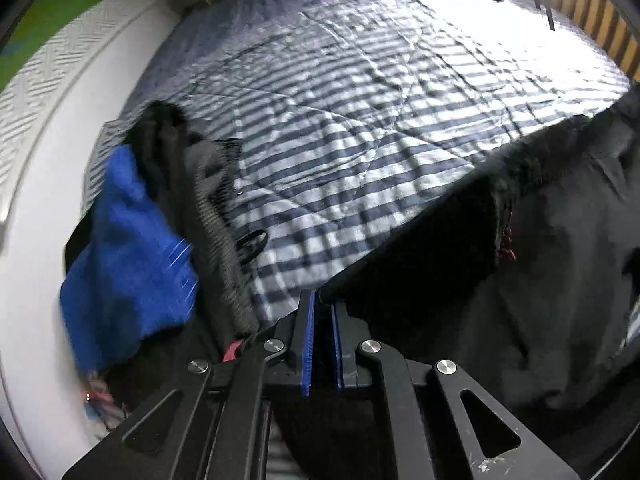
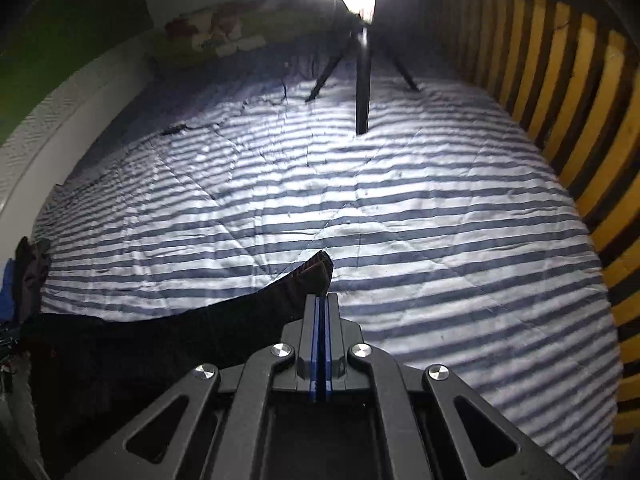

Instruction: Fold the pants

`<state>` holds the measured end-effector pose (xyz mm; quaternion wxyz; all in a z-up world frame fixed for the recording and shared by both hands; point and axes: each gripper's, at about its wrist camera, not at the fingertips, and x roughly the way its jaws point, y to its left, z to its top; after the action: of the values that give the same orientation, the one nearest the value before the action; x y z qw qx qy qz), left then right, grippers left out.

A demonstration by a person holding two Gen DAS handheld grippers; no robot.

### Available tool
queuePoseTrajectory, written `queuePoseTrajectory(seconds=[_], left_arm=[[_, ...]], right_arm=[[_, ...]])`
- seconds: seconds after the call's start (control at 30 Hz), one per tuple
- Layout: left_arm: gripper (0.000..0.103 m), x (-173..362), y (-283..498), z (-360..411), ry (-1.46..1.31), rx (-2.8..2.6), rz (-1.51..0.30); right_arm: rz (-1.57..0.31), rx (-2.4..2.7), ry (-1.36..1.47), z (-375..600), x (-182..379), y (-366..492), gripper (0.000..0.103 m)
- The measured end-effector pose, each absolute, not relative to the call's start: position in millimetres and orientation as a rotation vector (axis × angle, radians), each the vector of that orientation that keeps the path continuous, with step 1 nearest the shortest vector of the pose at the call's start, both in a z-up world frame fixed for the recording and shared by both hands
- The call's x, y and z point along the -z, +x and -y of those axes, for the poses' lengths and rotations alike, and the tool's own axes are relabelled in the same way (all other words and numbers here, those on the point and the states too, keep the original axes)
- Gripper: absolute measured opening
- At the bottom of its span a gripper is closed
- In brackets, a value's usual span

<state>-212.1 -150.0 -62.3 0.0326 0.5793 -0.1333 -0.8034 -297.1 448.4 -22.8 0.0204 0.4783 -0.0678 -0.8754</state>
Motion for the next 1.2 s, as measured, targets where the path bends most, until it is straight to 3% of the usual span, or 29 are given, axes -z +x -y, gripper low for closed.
queuePoseTrajectory(seconds=[0.3,0.53,0.73,0.97,1.2], left_arm=[[0.006,2.1,-97.6,139.5,1.685,2.548,0.385],[0.005,-16.1,28.9,115.3,1.623,2.616,0.377],[0.005,6.8,100.2,105.0,1.645,2.640,0.261],[0.005,37.8,148.1,94.7,1.656,2.621,0.255],[0.005,62.0,174.1,102.6,1.736,2.603,0.211]], right_arm=[[0.237,2.784,1.326,-454.6,-46.2,-195.0,0.002],[0.239,2.789,1.264,-466.6,-64.3,-80.5,0.002],[0.173,2.816,1.243,-469.3,-46.8,19.8,0.002],[0.168,2.830,1.275,-471.1,-4.8,82.9,0.002],[-0.118,2.859,1.293,-452.8,22.5,118.5,0.002]])
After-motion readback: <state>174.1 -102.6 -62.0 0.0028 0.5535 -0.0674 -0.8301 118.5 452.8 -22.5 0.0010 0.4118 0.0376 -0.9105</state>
